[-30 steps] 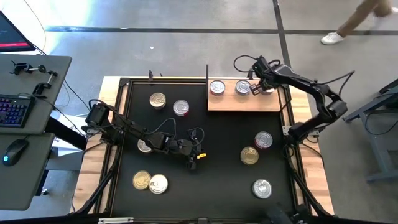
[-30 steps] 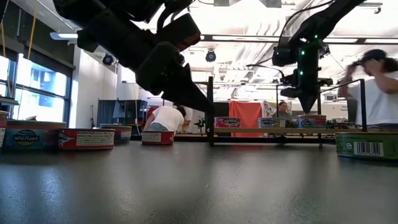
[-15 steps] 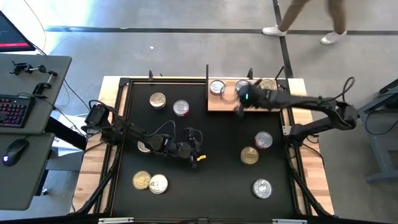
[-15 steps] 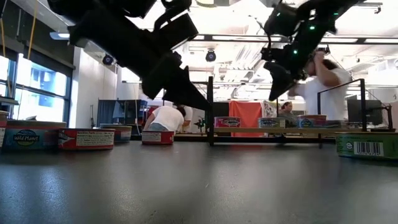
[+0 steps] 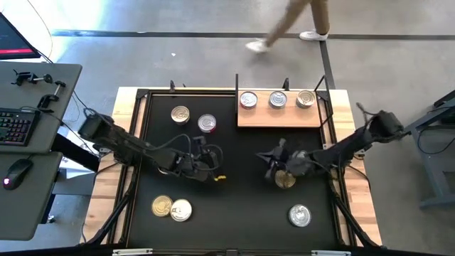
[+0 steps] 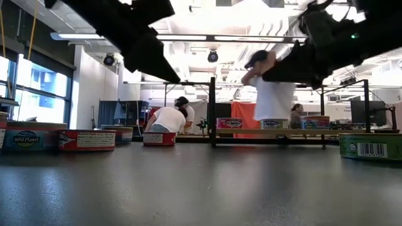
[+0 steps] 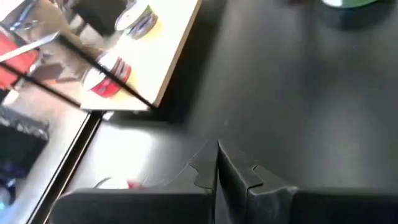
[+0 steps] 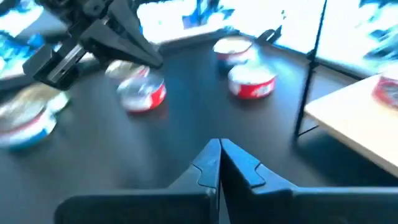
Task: Stack canned seafood by type on shelf
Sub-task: Put the red tuna can on the shelf aligned with the other red tuna can
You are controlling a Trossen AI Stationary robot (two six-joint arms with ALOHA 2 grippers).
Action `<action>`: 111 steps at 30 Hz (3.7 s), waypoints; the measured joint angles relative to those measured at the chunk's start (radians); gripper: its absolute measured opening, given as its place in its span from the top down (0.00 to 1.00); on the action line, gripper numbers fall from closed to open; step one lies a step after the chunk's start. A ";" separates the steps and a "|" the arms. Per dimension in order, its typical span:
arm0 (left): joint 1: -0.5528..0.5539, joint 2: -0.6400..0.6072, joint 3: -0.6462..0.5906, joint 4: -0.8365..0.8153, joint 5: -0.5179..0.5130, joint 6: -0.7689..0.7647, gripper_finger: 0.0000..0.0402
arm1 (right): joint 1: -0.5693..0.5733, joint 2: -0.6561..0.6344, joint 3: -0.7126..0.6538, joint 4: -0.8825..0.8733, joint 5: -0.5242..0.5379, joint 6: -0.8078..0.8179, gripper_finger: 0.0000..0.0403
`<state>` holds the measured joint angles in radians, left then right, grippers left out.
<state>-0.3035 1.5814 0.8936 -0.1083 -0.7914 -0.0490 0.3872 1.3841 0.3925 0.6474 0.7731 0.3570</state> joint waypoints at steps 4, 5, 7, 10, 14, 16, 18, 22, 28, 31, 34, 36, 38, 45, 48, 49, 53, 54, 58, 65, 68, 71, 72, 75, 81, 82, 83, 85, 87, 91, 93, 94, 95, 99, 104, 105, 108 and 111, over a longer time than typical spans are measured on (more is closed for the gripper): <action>0.077 -0.048 0.000 -0.098 0.028 -0.054 0.99 | 0.050 0.108 0.004 0.099 0.107 -0.019 1.00; 0.106 -0.050 0.000 -0.113 0.028 -0.068 0.99 | 0.051 0.132 0.012 0.098 0.105 -0.009 1.00; 0.175 -0.047 0.000 -0.132 0.062 -0.091 0.99 | 0.050 0.176 0.025 0.100 0.101 0.015 1.00; 0.294 -0.018 0.000 -0.129 0.176 -0.110 0.99 | 0.045 0.234 0.050 0.109 0.099 0.032 1.00; 0.411 0.055 0.000 -0.111 0.192 -0.056 0.99 | 0.045 0.297 0.100 0.153 0.157 0.027 1.00; 0.457 0.087 0.000 -0.092 0.195 -0.054 0.99 | 0.045 0.321 0.130 0.154 0.171 -0.006 1.00; 0.496 0.118 0.000 -0.078 0.215 -0.049 0.99 | 0.045 0.338 0.153 0.151 0.171 -0.042 1.00; 0.512 0.164 0.000 -0.076 0.259 -0.023 0.99 | 0.045 0.357 0.189 0.152 0.162 -0.058 1.00; 0.399 0.162 0.005 -0.051 0.485 -0.026 0.99 | 0.046 0.360 0.237 0.152 0.124 -0.088 1.00; 0.293 0.146 -0.001 -0.018 0.500 0.004 0.99 | 0.045 0.360 0.252 0.152 0.116 -0.123 1.00; 0.196 0.128 -0.002 0.031 0.427 0.048 0.99 | 0.040 0.360 0.255 0.145 0.076 -0.130 1.00; 0.148 0.116 -0.001 0.037 0.377 0.052 0.99 | 0.030 0.360 0.255 0.118 0.015 -0.105 1.00; 0.107 0.119 -0.001 0.024 0.369 0.041 0.99 | 0.011 0.363 0.255 0.071 -0.028 -0.060 1.00; -0.027 0.116 -0.001 0.007 0.403 -0.063 0.99 | -0.122 0.450 0.263 0.004 -0.123 0.114 1.00; -0.038 0.116 -0.001 -0.014 0.391 -0.099 0.99 | -0.193 0.501 0.302 0.004 -0.217 0.109 1.00; -0.038 0.116 -0.001 -0.023 0.389 -0.107 0.99 | -0.217 0.519 0.319 0.005 -0.245 0.096 1.00; -0.024 0.116 -0.001 -0.052 0.385 -0.122 0.99 | -0.303 0.574 0.397 -0.026 -0.341 0.043 1.00; -0.019 0.116 -0.001 -0.065 0.383 -0.127 0.99 | -0.321 0.582 0.419 -0.043 -0.361 0.034 1.00; 0.000 0.116 -0.001 -0.096 0.380 -0.143 0.99 | -0.382 0.594 0.484 -0.123 -0.423 -0.011 1.00; 0.035 0.116 -0.068 -0.042 0.379 -0.151 0.99 | -0.403 0.594 0.530 -0.181 -0.613 -0.071 1.00; 0.039 0.115 -0.087 -0.028 0.356 -0.158 0.99 | -0.379 0.580 0.528 -0.257 -0.631 -0.031 1.00; 0.039 0.115 -0.093 -0.044 0.259 -0.168 0.99 | -0.332 0.542 0.527 -0.411 -0.618 0.049 1.00; 0.041 0.116 -0.093 -0.041 0.204 -0.185 0.99 | -0.309 0.531 0.527 -0.463 -0.624 0.073 1.00; 0.045 0.104 -0.089 -0.043 0.062 -0.237 0.99 | -0.224 0.487 0.526 -0.554 -0.626 0.107 1.00; 0.041 0.067 -0.089 -0.097 0.026 -0.263 0.99 | -0.082 0.439 0.526 -0.595 -0.543 0.038 1.00; 0.040 0.066 -0.089 -0.096 0.026 -0.263 0.99 | -0.070 0.439 0.526 -0.601 -0.511 0.028 1.00; 0.040 0.066 -0.089 -0.099 0.027 -0.263 0.99 | -0.061 0.439 0.526 -0.610 -0.480 0.022 1.00; 0.038 0.067 -0.090 -0.100 0.042 -0.263 0.99 | -0.051 0.439 0.526 -0.636 -0.419 0.032 1.00; 0.038 0.067 -0.090 -0.099 0.076 -0.265 0.99 | -0.055 0.438 0.526 -0.676 -0.342 0.075 1.00; 0.033 0.067 -0.091 -0.102 0.212 -0.288 0.99 | -0.108 0.445 0.526 -0.728 -0.204 0.145 1.00; 0.025 0.068 -0.104 -0.088 0.285 -0.289 0.99 | -0.148 0.459 0.526 -0.719 -0.205 0.147 1.00; 0.020 0.071 -0.116 -0.068 0.308 -0.290 0.99 | -0.168 0.469 0.526 -0.696 -0.214 0.139 1.00; 0.017 0.073 -0.129 -0.047 0.322 -0.290 0.99 | -0.187 0.481 0.526 -0.669 -0.230 0.130 1.00; 0.013 0.099 -0.184 0.089 0.320 -0.283 0.99 | -0.244 0.519 0.526 -0.579 -0.339 0.082 1.00; 0.034 0.125 -0.215 0.252 0.319 -0.234 0.99 | -0.255 0.516 0.526 -0.568 -0.454 0.066 1.00; 0.039 0.128 -0.215 0.262 0.318 -0.223 0.99 | -0.246 0.512 0.526 -0.574 -0.471 0.065 1.00; 0.055 0.132 -0.216 0.273 0.318 -0.203 0.99 | -0.202 0.497 0.527 -0.596 -0.536 0.062 1.00; 0.064 0.132 -0.216 0.290 0.317 -0.203 0.99 | -0.149 0.470 0.526 -0.642 -0.582 0.051 1.00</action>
<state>-0.2392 1.7138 0.6777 0.1813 -0.4741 -0.2516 0.2380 1.8540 0.9188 0.0050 0.1908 0.4082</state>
